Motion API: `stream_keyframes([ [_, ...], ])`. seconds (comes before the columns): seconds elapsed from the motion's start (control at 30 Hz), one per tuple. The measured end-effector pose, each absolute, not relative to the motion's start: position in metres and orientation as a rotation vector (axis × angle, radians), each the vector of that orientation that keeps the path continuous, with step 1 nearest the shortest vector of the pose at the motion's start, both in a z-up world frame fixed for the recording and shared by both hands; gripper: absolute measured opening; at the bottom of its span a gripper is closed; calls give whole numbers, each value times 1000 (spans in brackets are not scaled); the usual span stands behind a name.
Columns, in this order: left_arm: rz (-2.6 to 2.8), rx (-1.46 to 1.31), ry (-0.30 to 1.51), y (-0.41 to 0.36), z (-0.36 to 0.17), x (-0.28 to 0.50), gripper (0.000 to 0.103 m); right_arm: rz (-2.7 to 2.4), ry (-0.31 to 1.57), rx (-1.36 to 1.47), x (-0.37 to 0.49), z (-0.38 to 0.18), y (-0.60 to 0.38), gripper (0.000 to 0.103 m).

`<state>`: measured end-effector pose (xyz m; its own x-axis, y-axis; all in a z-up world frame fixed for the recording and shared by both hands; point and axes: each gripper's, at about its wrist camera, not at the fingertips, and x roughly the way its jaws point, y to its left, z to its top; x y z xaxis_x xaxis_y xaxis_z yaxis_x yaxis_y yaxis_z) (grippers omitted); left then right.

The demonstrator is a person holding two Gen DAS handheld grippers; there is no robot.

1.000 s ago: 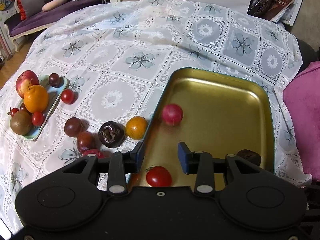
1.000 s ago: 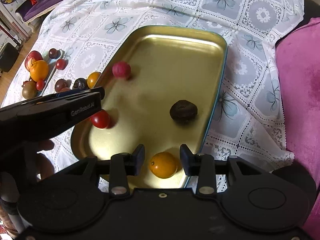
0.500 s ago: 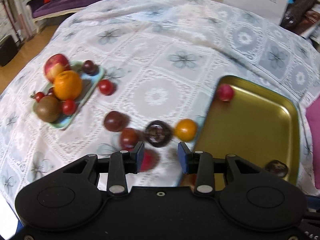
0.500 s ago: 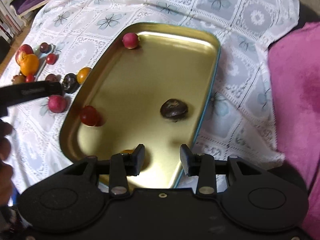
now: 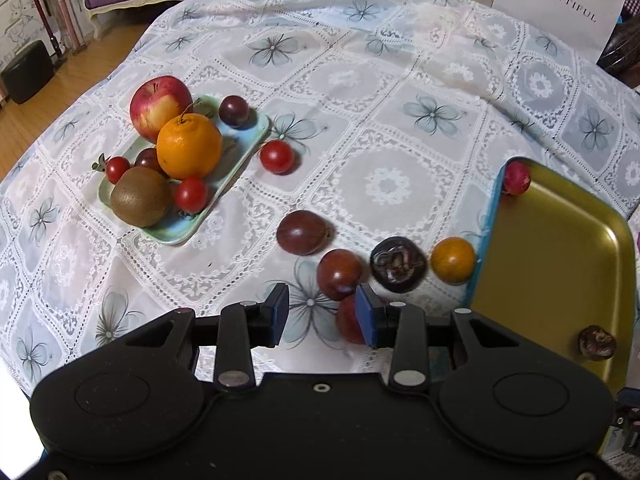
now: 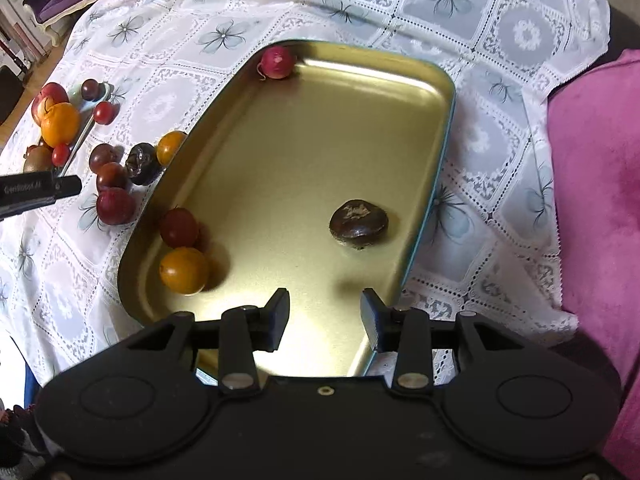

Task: Organize fruits
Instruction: 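Grasp another red plum with the left tool while the right tool grasps an orange tomato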

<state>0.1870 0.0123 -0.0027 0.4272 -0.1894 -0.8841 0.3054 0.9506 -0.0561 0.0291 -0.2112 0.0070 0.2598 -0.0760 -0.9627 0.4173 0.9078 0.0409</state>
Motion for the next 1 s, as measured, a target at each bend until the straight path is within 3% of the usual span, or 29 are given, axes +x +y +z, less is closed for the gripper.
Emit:
stream_keyframes([
  [0.43, -414, 155, 1135, -4, -17, 182, 47, -311, 1271, 291, 42, 4, -205, 41],
  [1.0, -338, 118, 1204, -6, -36, 192, 49, -94, 1192, 134, 131, 32, -170, 43],
])
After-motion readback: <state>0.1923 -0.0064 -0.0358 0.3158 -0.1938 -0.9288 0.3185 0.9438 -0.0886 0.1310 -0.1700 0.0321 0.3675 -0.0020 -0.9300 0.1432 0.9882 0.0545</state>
